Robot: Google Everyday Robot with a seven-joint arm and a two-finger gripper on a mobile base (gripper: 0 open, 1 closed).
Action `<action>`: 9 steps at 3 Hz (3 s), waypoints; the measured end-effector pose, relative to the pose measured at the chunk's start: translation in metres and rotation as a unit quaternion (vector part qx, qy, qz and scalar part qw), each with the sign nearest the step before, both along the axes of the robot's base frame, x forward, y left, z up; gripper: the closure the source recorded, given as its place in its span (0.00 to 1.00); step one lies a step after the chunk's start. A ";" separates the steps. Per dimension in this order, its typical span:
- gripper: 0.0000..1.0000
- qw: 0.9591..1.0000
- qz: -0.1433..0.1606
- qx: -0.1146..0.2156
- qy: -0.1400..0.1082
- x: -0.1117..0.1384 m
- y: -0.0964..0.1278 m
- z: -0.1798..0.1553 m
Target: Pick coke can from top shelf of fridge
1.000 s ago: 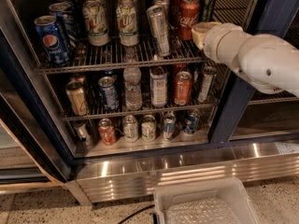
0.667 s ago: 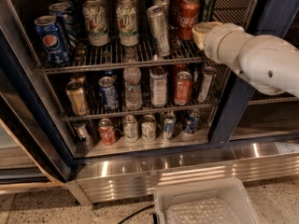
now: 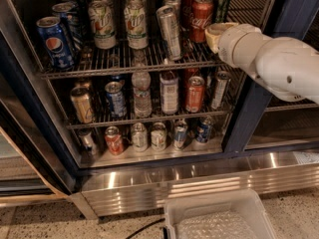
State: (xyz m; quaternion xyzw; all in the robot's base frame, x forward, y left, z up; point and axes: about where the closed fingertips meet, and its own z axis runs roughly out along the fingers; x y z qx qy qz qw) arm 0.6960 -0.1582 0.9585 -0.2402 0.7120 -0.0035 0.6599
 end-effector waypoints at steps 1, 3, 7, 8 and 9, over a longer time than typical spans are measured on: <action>0.49 1.000 0.000 0.000 0.000 0.000 0.000 0.000; 0.79 1.000 0.000 0.000 0.000 0.000 0.000 0.000; 0.82 1.000 0.000 0.000 0.000 0.000 0.000 0.000; 1.00 1.000 0.000 0.000 0.000 0.000 0.000 0.000; 1.00 1.000 0.000 0.000 0.000 0.000 0.000 0.000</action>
Offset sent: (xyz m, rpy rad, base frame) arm 0.0000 0.0000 0.0000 0.0000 0.0000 0.0000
